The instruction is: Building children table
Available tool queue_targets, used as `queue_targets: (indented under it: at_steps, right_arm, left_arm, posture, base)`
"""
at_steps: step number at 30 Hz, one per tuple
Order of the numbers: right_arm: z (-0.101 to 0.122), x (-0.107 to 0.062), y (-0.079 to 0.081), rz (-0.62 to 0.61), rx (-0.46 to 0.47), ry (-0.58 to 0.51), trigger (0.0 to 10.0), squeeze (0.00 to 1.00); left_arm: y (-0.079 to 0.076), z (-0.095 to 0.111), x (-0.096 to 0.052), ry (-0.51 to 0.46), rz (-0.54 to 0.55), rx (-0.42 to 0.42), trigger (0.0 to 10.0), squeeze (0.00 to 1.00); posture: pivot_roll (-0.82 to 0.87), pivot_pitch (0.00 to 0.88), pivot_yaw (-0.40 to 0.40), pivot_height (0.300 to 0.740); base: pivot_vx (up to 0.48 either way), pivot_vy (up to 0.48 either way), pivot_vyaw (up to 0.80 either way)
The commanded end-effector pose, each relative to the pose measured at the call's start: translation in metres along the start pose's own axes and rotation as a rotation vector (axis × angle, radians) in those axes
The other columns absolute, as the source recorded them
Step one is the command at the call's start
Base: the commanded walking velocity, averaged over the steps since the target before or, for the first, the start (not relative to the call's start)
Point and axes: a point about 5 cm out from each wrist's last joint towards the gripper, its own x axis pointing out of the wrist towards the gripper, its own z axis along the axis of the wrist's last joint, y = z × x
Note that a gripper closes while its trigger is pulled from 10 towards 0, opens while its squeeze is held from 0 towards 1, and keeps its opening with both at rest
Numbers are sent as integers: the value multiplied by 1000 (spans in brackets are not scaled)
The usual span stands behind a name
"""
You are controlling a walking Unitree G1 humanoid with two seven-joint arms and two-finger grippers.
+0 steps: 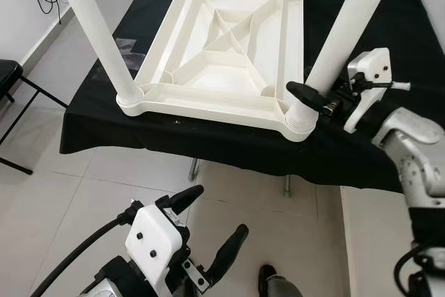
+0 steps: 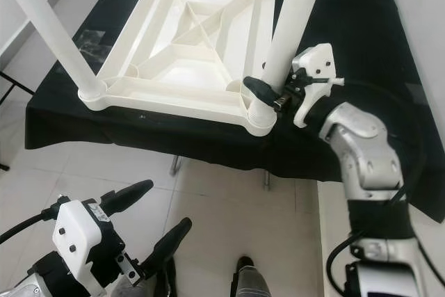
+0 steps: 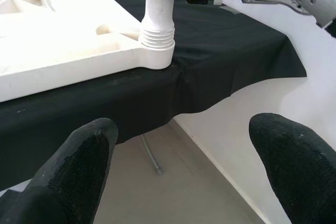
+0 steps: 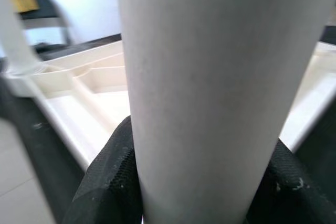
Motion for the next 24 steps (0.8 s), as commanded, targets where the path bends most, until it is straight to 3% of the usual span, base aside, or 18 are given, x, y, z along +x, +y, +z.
queue_targets:
  at_steps: [1, 2, 3, 6, 13, 24]
  right_arm:
    - [-52, -13, 3, -190, 46, 284, 10000, 0]
    - [-57, -15, 9, -276, 44, 314, 10000, 0]
    - [-57, -15, 9, -276, 44, 314, 10000, 0]
    - [-59, -18, 46, -426, 87, 323, 10000, 0]
    - [-53, -9, 48, -516, 102, 296, 10000, 0]
    - [-48, 4, 59, -560, 149, 303, 10000, 0]
  left_arm:
    - [-2, -1, -3, 24, -14, 4, 10000, 0]
    - [-2, -1, -3, 25, -14, 5, 10000, 0]
    - [-2, -1, -3, 25, -14, 5, 10000, 0]
    - [0, -1, -1, 23, -11, 13, 10000, 0]
    - [6, -1, 1, 19, 4, 37, 10000, 0]
    - [34, 6, 11, -32, 80, 118, 10000, 0]
  posture:
    - [29, 356, 22, 740]
    - [29, 356, 22, 740]
    - [29, 356, 22, 740]
    - [30, 351, 22, 740]
    - [39, 327, 25, 740]
    - [47, 287, 16, 740]
  base:
    - [0, 0, 0]
    - [0, 0, 0]
    - [0, 0, 0]
    - [0, 0, 0]
    - [0, 0, 0]
    - [0, 0, 0]
